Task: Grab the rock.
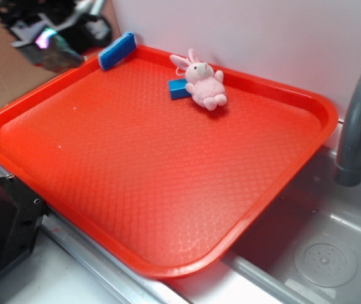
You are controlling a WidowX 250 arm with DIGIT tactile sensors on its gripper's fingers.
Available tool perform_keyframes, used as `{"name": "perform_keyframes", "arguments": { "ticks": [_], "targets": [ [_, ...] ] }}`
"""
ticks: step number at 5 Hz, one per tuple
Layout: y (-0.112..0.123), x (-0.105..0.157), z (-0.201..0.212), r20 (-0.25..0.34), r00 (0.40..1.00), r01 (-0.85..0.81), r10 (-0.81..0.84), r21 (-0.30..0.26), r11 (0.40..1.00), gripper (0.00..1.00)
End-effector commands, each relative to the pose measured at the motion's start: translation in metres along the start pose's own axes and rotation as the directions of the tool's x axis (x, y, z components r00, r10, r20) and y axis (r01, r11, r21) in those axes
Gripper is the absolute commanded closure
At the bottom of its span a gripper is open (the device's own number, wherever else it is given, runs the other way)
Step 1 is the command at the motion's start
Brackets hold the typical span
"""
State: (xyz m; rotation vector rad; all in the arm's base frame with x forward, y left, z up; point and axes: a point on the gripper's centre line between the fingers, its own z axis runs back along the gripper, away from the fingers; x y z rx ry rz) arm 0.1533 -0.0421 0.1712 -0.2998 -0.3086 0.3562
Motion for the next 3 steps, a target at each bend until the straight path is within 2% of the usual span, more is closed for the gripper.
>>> {"name": "perform_keyframes", "arguments": {
  "ticks": [1, 3],
  "targets": [
    [0.0213, 0.0474, 0.0071, -0.042, 0.997, -0.061, 0.068, 0.153, 0.986, 1.0],
    [0.0312, 0.0508, 0.0007, -0.038, 0.989, -0.13, 0.141, 0.215, 0.968, 1.0]
  ]
}}
